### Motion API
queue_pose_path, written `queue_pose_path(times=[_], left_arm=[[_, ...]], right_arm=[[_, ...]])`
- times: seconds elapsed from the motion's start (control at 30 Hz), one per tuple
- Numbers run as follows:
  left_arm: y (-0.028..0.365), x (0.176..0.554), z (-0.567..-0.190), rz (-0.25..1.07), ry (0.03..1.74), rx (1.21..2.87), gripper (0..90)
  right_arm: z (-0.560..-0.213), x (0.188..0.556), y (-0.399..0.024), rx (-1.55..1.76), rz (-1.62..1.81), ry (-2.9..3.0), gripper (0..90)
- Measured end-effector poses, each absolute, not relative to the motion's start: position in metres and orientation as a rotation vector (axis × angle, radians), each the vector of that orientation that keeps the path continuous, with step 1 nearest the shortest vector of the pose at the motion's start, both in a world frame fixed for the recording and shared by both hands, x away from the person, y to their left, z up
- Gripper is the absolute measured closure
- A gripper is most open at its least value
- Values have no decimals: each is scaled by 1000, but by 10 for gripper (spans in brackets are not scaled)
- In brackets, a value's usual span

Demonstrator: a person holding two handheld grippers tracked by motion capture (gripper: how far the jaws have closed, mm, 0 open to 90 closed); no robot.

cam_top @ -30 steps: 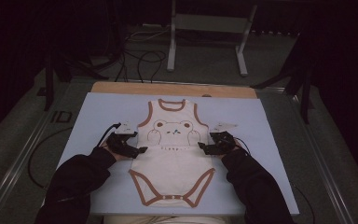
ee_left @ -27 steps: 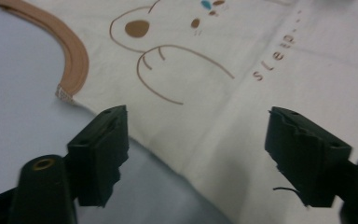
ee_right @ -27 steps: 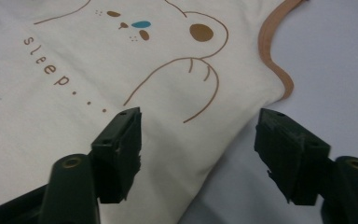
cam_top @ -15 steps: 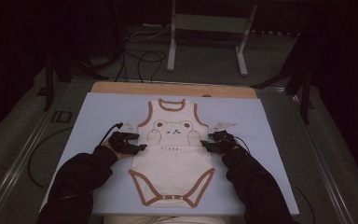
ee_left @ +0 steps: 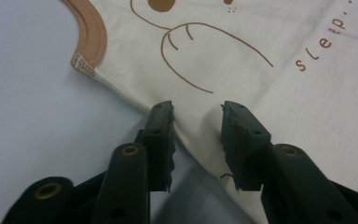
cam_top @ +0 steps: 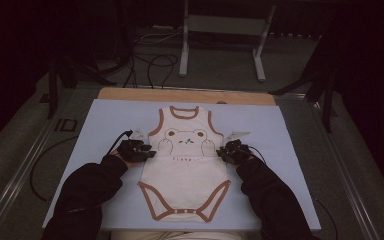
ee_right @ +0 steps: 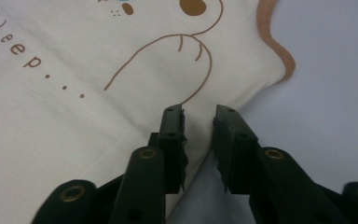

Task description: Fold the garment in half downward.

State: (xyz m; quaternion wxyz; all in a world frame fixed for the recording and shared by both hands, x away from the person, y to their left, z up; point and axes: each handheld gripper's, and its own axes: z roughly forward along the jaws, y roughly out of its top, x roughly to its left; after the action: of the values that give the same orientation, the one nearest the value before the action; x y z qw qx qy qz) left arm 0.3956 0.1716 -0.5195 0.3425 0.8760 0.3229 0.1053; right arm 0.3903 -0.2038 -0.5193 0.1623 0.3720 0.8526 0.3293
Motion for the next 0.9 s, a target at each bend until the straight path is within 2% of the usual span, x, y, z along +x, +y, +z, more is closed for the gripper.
queue_pose_path(times=[0.13, 0.23, 0.27, 0.3, 0.9], left_arm=[[170, 397, -519, 261, 870, 2268, 701], [170, 399, -519, 250, 881, 2262, 800], [170, 399, -520, 238, 880, 2259, 800], [170, 400, -520, 234, 880, 2258, 890], [172, 397, -507, 271, 899, 2222, 900]], right_arm=[[-519, 389, -202, 1041, 927, 2442, 806], [-518, 389, -201, 1022, 908, 2440, 879], [-518, 389, -201, 1022, 908, 2440, 879], [-518, 389, -201, 1015, 906, 2439, 890], [-511, 389, -205, 1019, 937, 2421, 900]])
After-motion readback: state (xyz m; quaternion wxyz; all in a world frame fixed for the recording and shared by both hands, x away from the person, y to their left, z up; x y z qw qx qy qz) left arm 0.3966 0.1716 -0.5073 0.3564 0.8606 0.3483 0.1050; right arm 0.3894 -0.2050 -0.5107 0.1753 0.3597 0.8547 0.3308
